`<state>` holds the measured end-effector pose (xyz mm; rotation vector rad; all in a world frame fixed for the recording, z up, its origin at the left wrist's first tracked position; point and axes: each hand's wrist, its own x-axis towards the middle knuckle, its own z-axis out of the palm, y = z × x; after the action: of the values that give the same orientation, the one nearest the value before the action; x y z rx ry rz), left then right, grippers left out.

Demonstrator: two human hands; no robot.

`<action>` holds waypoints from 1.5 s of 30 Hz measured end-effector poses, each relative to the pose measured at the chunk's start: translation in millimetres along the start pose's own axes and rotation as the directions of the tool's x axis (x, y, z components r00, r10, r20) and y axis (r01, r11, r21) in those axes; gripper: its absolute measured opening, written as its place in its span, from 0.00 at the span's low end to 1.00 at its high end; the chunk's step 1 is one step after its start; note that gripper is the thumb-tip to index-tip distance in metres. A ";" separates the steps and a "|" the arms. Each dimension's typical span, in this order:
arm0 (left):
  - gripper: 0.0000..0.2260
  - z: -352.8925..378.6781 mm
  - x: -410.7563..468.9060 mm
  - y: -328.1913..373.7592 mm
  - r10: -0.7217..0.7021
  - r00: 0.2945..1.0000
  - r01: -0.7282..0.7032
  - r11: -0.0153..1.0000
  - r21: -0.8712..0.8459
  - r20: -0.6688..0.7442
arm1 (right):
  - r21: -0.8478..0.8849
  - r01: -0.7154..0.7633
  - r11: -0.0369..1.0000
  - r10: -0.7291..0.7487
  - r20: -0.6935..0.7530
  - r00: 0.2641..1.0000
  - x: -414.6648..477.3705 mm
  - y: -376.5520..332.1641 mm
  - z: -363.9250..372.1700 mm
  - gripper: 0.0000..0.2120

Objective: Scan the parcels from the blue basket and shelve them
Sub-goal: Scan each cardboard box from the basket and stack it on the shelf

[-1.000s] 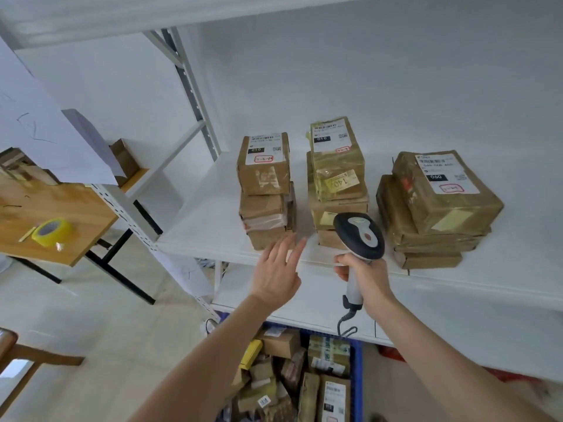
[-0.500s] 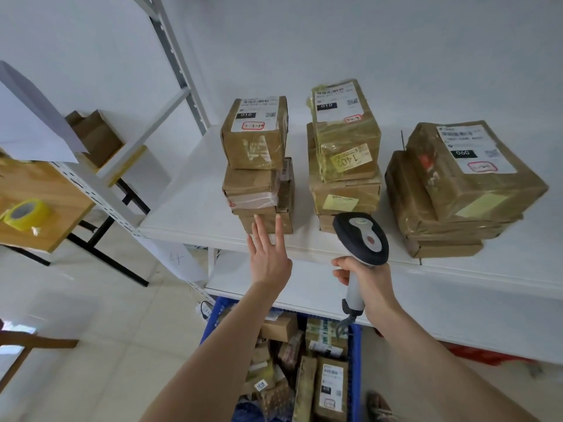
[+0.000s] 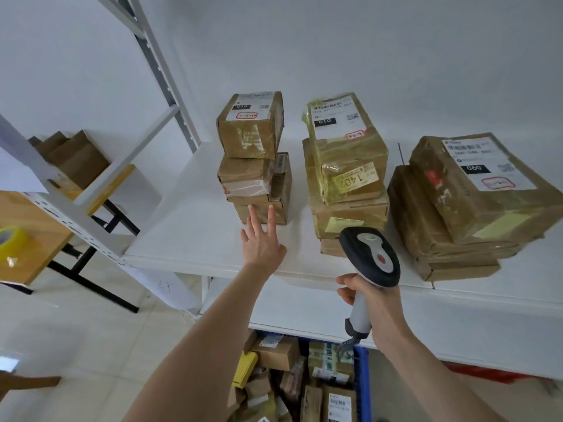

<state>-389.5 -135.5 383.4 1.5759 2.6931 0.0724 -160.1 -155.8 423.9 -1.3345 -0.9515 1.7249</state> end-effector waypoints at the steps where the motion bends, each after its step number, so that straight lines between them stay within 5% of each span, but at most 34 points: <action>1: 0.41 -0.4 8.1 -0.2 0.002 1.000 -0.002 1.000 -0.003 -0.002 | 0.002 0.002 1.000 -0.002 -0.005 1.000 2.4 0.5 0.5 0.05; 16: 0.42 -17.4 79.3 9.9 -0.016 0.998 0.018 0.999 -0.031 0.064 | 0.013 0.049 0.999 -0.048 -0.087 0.995 15.7 -7.6 -12.5 0.02; 24: 0.35 -13.4 -13.8 34.7 0.142 0.989 -0.148 0.977 -0.156 -0.048 | 0.053 0.012 0.999 -0.004 -0.144 0.990 2.4 -12.3 -23.8 0.04; 28: 0.33 -1.0 -91.1 54.4 0.359 0.928 -0.371 0.914 -0.166 -0.098 | 0.048 0.008 0.999 0.000 -0.170 0.985 -8.7 -13.7 -34.6 0.01; 34: 0.36 0.8 -99.4 93.6 0.630 0.776 -0.618 0.769 0.160 -0.033 | 0.087 -0.016 0.996 0.033 -0.192 0.981 -25.0 -16.8 -38.3 0.01; 45: 0.33 -12.1 -45.3 106.7 0.558 0.829 -0.534 0.768 0.355 0.039 | 0.072 0.038 0.997 -0.028 -0.136 0.990 -9.0 -18.0 -35.3 0.02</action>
<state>-274.9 -123.1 400.6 2.4681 2.2718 -0.3792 -121.9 -151.7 437.3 -1.3605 -0.8210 1.6074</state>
